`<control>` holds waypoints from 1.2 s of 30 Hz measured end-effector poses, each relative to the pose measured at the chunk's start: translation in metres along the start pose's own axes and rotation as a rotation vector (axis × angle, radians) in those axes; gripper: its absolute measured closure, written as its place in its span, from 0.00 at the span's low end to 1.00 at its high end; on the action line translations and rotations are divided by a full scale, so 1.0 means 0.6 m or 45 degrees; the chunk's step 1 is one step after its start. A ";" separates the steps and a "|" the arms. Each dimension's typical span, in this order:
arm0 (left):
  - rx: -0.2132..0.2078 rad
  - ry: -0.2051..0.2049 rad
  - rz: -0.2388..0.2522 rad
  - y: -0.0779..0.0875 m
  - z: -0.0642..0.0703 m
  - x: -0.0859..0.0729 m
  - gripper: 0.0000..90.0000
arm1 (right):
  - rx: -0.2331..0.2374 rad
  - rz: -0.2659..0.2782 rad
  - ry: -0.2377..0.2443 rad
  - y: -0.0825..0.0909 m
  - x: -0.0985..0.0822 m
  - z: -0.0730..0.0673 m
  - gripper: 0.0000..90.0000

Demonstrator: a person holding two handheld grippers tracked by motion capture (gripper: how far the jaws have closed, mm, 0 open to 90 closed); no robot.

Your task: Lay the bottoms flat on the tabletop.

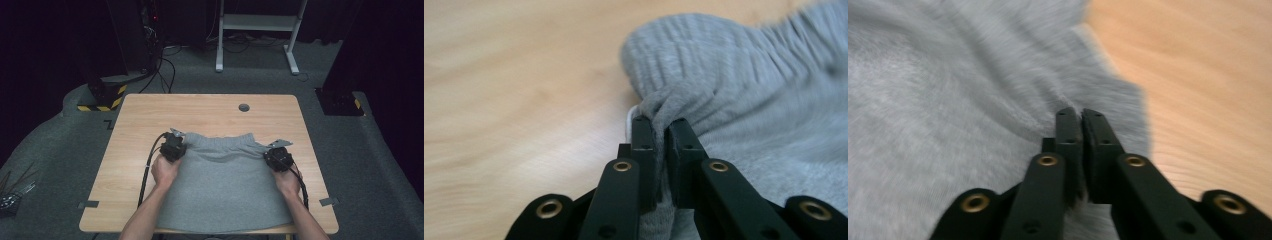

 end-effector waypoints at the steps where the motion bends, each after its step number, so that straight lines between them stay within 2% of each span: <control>1: -0.006 0.020 -0.008 0.001 -0.006 0.004 0.93 | -0.005 0.013 -0.016 0.003 0.000 0.005 0.97; 2: -0.016 0.033 -0.024 -0.002 -0.011 0.006 0.92 | 0.002 0.008 -0.029 0.002 0.002 0.009 0.97; 3: -0.013 0.022 -0.036 -0.006 -0.011 0.007 0.88 | 0.007 -0.001 -0.029 -0.001 0.003 0.009 0.95; 5: -0.012 0.002 -0.059 -0.013 -0.007 0.006 0.73 | 0.004 -0.025 -0.013 -0.009 0.006 0.002 0.80; 6: -0.014 0.000 -0.058 -0.012 -0.004 0.004 0.66 | 0.007 -0.021 -0.031 -0.010 0.007 0.000 0.72; 8: -0.042 -0.010 -0.011 0.003 0.005 -0.002 0.57 | 0.037 0.000 -0.078 -0.003 0.007 -0.001 0.62; 12: -0.107 -0.035 0.056 0.041 0.025 -0.022 0.48 | 0.118 0.074 -0.109 0.032 -0.005 -0.010 0.54; 15: -0.150 -0.061 0.064 0.061 0.043 -0.053 0.46 | 0.167 0.110 -0.105 0.057 -0.025 -0.026 0.52; 19: -0.200 -0.078 0.025 0.066 0.065 -0.101 0.44 | 0.214 0.111 -0.094 0.074 -0.056 -0.048 0.48; 23: -0.191 -0.086 -0.018 0.050 0.073 -0.127 0.43 | 0.194 0.053 -0.058 0.062 -0.077 -0.063 0.45; 24: -0.190 -0.093 0.004 0.049 0.072 -0.129 0.42 | 0.177 0.068 -0.060 0.057 -0.081 -0.065 0.44; 26: -0.184 -0.072 0.023 0.045 0.067 -0.125 0.43 | 0.169 0.084 -0.063 0.053 -0.079 -0.065 0.43; 31: -0.151 -0.086 0.032 0.028 0.058 -0.110 0.43 | 0.154 0.083 -0.075 0.038 -0.068 -0.059 0.42; 36: -0.143 -0.081 0.014 0.013 0.046 -0.089 0.43 | 0.145 0.079 -0.075 0.017 -0.051 -0.049 0.42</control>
Point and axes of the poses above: each handheld gripper's, and its own axes: y roughly backward along the jaws, x roughly out of its top, z roughly to its right, the point moved 1 cm from there along -y, roughly forward along the jaws, and after that the axes turned 13 degrees about -x, right-handed, at the moved point
